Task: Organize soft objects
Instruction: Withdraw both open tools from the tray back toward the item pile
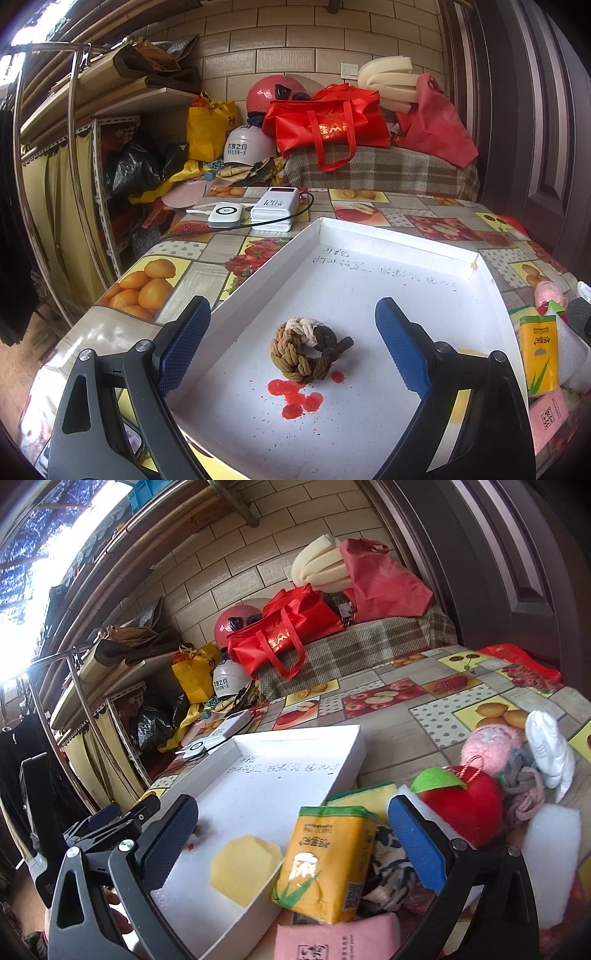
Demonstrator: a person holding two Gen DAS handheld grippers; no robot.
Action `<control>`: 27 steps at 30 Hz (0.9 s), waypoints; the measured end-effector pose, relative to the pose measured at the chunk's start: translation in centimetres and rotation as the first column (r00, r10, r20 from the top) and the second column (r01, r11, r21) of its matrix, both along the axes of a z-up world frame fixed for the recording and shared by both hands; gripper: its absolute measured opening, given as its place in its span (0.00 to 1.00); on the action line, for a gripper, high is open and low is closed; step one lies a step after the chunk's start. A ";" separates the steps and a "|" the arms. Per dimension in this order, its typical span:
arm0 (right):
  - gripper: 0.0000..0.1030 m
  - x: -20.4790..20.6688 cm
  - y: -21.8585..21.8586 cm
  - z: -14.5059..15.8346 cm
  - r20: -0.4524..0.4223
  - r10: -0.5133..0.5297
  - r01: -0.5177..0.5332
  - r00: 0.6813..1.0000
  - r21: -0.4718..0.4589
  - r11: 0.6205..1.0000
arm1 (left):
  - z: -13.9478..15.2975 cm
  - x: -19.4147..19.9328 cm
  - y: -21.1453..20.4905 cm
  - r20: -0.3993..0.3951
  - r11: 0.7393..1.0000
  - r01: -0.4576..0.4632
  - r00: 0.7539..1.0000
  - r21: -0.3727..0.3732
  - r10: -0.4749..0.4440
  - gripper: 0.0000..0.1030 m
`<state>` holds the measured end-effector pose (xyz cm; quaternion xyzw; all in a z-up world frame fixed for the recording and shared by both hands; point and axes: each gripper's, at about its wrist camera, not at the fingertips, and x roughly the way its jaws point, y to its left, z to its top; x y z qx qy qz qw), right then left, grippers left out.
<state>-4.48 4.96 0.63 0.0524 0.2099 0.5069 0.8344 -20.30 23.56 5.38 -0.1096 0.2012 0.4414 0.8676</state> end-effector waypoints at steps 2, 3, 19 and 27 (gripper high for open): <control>1.00 -0.2 -0.6 0.4 0.046 -0.013 0.013 0.999 -0.014 1.000 | 0.1 0.0 0.0 0.002 1.000 0.000 1.000 0.002 0.000 0.89; 1.00 -0.3 -0.9 0.6 0.075 -0.020 0.022 0.997 -0.022 1.000 | 0.2 0.0 -0.1 0.005 1.000 0.001 1.000 0.004 -0.001 0.89; 1.00 9.6 -15.2 1.7 0.203 -0.332 0.353 0.921 -0.080 0.932 | 0.9 1.3 -7.3 0.074 0.948 0.305 0.947 0.092 -0.312 0.89; 1.00 9.0 -14.3 0.6 0.153 -0.033 0.074 0.988 -0.270 0.960 | -0.4 8.8 -16.7 -0.101 0.652 0.752 0.644 -0.100 -0.758 0.89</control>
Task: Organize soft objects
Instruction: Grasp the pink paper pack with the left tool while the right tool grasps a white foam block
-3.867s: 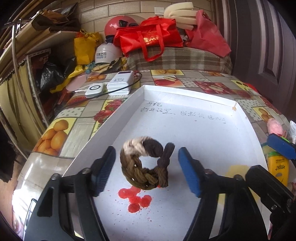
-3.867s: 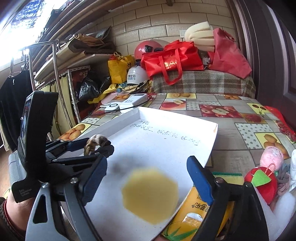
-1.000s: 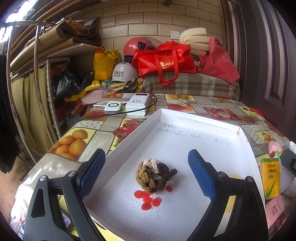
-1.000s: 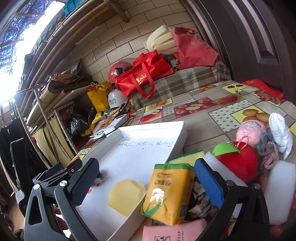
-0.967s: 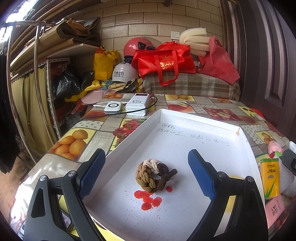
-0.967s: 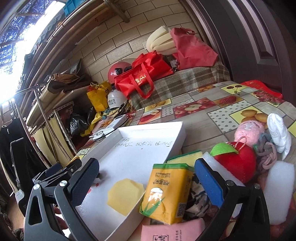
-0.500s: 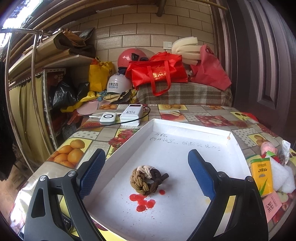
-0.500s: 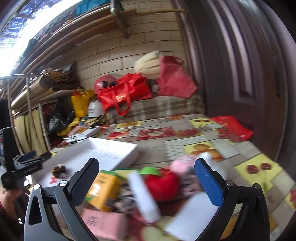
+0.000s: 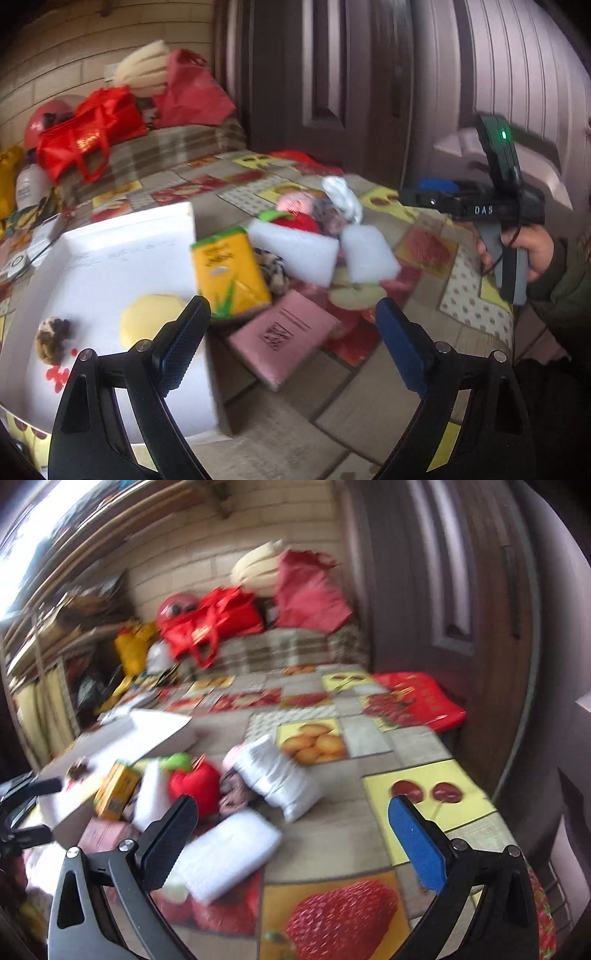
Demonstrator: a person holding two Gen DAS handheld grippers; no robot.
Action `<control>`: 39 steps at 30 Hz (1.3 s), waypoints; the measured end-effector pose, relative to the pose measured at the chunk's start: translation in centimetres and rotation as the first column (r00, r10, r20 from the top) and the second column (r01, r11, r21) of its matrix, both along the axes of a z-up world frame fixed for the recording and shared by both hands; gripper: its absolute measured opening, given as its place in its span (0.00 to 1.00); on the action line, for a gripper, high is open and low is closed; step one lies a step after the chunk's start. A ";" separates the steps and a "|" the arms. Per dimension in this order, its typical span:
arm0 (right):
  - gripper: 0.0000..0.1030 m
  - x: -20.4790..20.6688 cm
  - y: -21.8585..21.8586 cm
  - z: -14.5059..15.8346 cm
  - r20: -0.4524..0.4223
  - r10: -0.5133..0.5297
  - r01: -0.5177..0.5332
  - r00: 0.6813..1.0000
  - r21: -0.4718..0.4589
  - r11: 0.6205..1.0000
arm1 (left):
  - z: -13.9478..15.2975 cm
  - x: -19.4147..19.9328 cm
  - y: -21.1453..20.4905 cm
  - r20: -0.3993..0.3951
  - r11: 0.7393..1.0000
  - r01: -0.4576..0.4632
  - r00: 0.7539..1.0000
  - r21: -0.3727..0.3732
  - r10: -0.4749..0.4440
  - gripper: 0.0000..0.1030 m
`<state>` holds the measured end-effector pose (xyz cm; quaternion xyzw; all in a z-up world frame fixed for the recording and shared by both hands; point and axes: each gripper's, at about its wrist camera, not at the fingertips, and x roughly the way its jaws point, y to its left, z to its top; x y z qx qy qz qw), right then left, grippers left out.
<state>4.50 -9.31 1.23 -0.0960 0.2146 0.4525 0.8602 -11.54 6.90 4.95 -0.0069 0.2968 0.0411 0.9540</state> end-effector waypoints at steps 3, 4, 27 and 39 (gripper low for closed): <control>1.00 -1.5 2.3 -0.9 0.029 0.050 -0.046 0.998 -0.117 0.992 | -1.2 2.9 -1.0 -0.109 1.000 0.002 0.994 0.027 0.001 0.89; 1.00 -1.9 2.8 -1.1 0.034 0.064 -0.059 0.997 -0.136 0.989 | -1.5 3.2 -1.1 -0.122 1.000 -0.006 0.992 0.025 0.009 0.89; 1.00 -1.5 4.6 -1.9 -0.053 0.057 -0.067 0.997 -0.201 0.977 | -3.2 4.8 -2.6 -0.240 0.997 0.001 0.970 -0.081 -0.020 0.89; 0.99 -0.7 6.6 -4.3 -0.103 -0.001 -0.037 0.995 -0.366 0.930 | -4.5 5.2 -4.2 -0.287 0.999 0.051 0.956 -0.018 -0.054 0.53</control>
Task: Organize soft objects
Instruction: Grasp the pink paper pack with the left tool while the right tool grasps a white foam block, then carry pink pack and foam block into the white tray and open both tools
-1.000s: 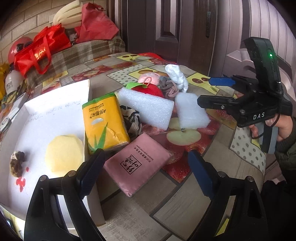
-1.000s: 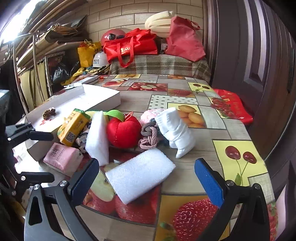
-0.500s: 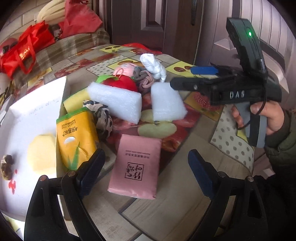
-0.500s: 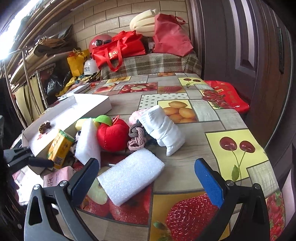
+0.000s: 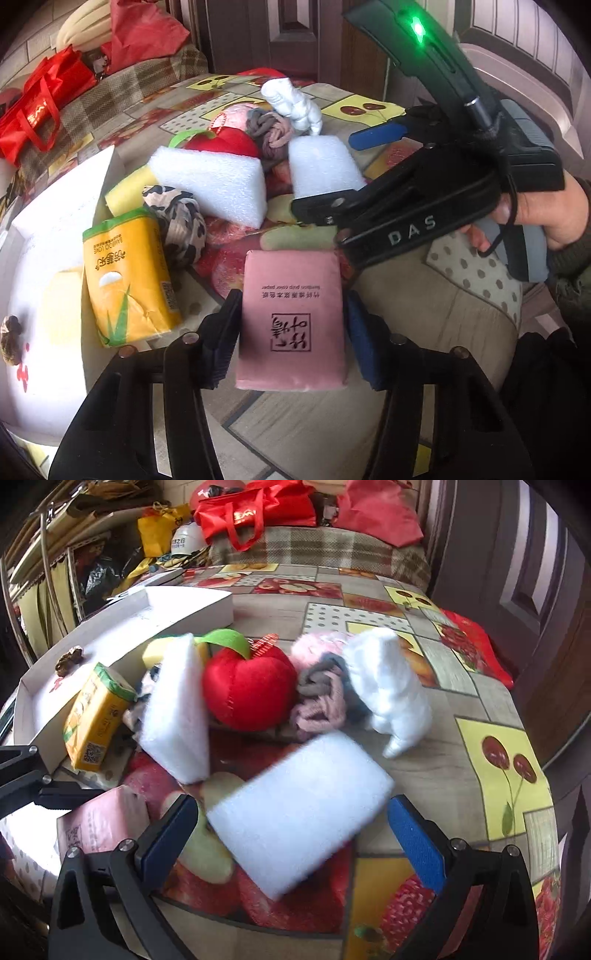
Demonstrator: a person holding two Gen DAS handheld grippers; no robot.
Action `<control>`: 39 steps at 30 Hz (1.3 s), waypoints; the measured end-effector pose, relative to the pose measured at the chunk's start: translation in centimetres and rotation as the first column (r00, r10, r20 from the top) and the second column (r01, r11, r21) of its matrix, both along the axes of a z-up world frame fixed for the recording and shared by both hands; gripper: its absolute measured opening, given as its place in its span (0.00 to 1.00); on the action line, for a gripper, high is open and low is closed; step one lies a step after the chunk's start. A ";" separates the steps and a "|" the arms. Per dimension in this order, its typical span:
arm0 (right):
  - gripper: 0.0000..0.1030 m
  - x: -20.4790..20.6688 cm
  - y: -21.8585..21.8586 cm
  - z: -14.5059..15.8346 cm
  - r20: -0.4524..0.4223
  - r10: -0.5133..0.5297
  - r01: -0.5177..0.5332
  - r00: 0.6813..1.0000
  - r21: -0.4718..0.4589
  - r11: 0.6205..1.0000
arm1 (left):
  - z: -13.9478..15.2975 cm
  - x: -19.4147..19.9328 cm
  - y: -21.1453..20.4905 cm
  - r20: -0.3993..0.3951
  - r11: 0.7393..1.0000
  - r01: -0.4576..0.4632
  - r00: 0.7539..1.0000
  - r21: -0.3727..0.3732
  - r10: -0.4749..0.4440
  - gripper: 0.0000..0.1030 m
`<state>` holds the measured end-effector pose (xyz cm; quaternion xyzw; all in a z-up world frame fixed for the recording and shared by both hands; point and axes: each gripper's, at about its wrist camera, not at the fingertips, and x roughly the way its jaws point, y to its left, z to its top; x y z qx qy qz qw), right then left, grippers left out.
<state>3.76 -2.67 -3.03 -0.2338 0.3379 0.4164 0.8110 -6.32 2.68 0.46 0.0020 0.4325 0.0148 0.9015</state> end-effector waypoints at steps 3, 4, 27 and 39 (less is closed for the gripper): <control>0.99 1.7 -3.3 -0.1 -0.038 -0.067 0.068 0.997 0.029 0.997 | 0.1 -0.2 0.4 0.010 1.000 -0.009 1.000 -0.025 0.010 0.53; 1.00 2.1 -4.0 0.1 -0.048 -0.079 0.081 0.996 0.045 0.996 | 0.1 -0.2 0.5 0.009 0.999 -0.012 1.000 -0.036 0.012 0.53; 0.59 -0.1 -6.2 3.8 -0.009 -0.068 0.067 0.998 0.355 0.932 | 2.6 -2.4 -0.4 0.183 0.999 0.034 0.983 -0.002 -0.033 0.48; 0.60 -4.2 -4.9 5.5 0.173 -0.109 -0.013 0.979 0.583 0.812 | 5.3 -7.2 4.4 0.462 0.976 -0.218 0.863 -0.023 0.204 0.48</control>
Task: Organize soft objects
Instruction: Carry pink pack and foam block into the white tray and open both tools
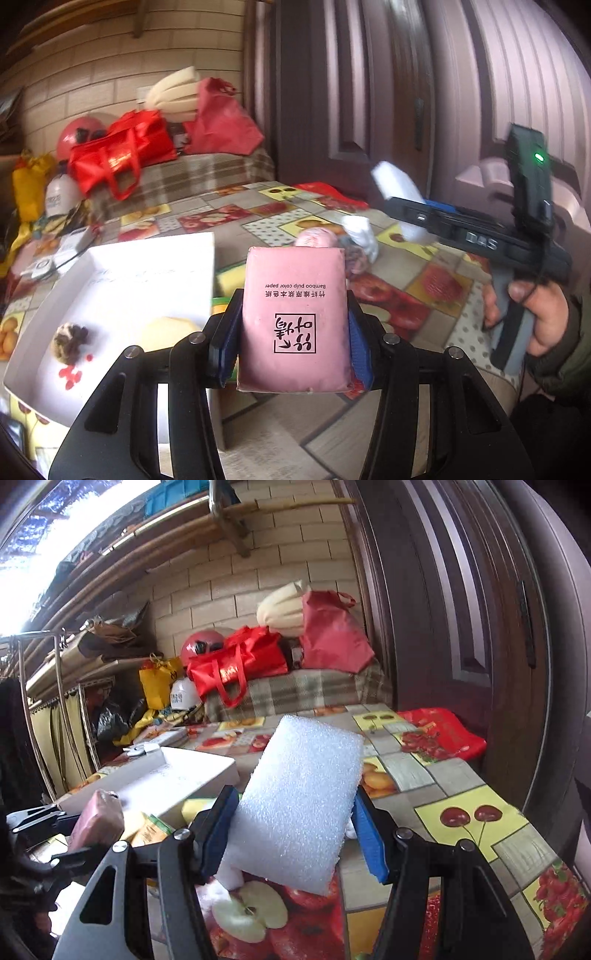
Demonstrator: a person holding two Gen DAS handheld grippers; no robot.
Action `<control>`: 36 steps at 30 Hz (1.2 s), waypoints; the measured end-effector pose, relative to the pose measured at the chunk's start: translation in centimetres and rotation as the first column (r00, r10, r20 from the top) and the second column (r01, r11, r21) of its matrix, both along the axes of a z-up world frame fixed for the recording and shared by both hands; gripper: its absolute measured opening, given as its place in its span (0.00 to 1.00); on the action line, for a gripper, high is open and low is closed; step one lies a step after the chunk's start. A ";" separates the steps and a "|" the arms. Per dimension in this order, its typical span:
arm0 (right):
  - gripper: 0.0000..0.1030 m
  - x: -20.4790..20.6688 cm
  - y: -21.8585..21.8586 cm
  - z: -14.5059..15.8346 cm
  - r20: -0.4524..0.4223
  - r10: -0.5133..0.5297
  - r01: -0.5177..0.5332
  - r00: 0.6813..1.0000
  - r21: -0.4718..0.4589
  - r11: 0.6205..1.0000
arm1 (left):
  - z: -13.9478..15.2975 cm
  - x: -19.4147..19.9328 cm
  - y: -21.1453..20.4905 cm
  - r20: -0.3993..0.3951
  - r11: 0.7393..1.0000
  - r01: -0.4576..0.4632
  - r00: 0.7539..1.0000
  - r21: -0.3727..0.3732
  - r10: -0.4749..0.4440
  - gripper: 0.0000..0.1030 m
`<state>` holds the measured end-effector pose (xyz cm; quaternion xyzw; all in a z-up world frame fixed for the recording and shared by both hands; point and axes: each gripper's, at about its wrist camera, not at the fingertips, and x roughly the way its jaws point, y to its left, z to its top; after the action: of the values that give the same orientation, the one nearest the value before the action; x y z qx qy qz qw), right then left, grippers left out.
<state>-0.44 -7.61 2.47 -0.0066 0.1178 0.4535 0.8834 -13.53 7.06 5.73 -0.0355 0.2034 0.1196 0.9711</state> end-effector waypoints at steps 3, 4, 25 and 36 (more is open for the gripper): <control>0.60 -0.5 0.4 0.1 0.004 0.021 -0.021 1.000 -0.013 1.000 | 0.0 -0.5 1.2 0.023 0.998 -0.040 0.999 -0.048 0.041 0.48; 0.60 -0.7 0.7 0.1 0.003 0.034 -0.034 0.999 -0.016 0.999 | -0.1 -0.6 1.3 0.026 0.998 -0.053 0.998 -0.044 0.054 0.48; 0.60 -5.5 8.6 -0.5 0.009 0.252 -0.250 0.968 -0.105 0.963 | -1.0 -4.5 8.8 0.030 0.935 -0.355 0.935 -0.001 0.355 0.48; 0.60 -6.8 12.0 -1.1 -0.007 0.298 -0.296 0.955 -0.134 0.946 | -1.4 -5.1 11.7 0.031 0.908 -0.419 0.908 0.005 0.418 0.48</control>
<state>-7.27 4.37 1.39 -0.0862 0.1394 0.5723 0.8035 -18.59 18.78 4.32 -0.0746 0.1759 0.3255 0.9260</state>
